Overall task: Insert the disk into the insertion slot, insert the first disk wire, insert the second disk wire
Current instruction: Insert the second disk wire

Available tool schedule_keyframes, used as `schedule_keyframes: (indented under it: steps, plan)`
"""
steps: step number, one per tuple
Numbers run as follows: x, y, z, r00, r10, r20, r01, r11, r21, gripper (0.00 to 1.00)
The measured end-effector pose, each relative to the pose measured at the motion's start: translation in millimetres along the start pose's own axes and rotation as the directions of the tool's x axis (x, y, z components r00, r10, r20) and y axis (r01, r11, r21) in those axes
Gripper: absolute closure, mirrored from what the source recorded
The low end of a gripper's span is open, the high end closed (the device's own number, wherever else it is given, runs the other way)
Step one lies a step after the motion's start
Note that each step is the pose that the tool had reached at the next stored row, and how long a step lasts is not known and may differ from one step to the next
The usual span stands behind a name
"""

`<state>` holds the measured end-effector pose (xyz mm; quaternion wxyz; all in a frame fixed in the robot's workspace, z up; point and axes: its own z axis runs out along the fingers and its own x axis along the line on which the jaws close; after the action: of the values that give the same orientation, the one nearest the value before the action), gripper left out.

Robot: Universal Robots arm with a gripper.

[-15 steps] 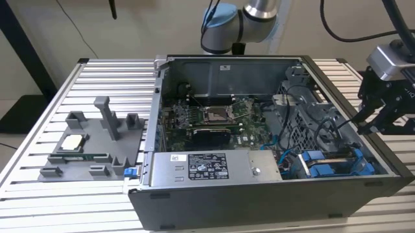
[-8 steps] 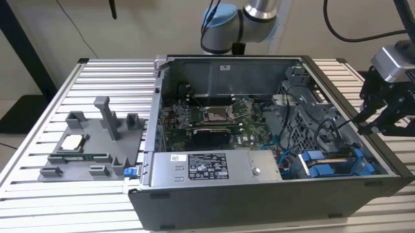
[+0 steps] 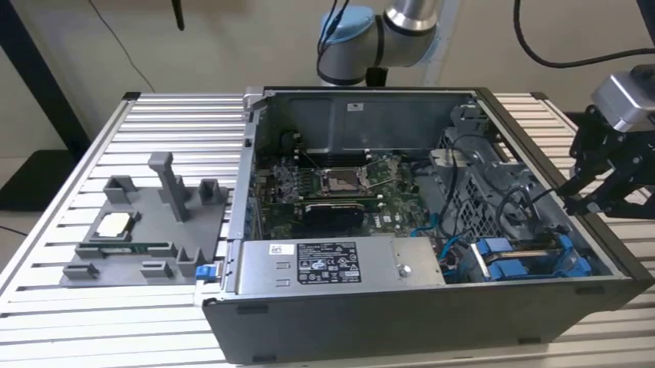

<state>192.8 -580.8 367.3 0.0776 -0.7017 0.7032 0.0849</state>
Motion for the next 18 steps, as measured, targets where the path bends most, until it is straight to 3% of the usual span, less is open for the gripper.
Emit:
schedule_keyframes:
  steps: [4, 5, 6, 7, 13, 18]
  plan:
    - [0.4, -0.1, -0.1, 0.9999, 0.004, 0.0109, -0.004, 1.0000, 0.0004, 0.69]
    - [0.4, -0.1, 0.0, 0.9998, 0.004, 0.0168, -0.004, 1.0000, 0.0004, 0.76]
    - [0.4, -0.1, 0.0, 0.9998, 0.005, 0.0211, -0.005, 1.0000, 0.0004, 0.76]
    - [0.4, -0.1, 0.0, 0.9998, 0.005, 0.0216, -0.005, 1.0000, 0.0006, 0.82]
    - [-0.2, 0.5, -2.7, 0.9998, 0.005, 0.0213, -0.005, 1.0000, 0.0008, 0.84]
    - [-1.4, 7.2, -7.6, 0.9998, 0.005, 0.0216, -0.005, 1.0000, 0.0007, 0.84]
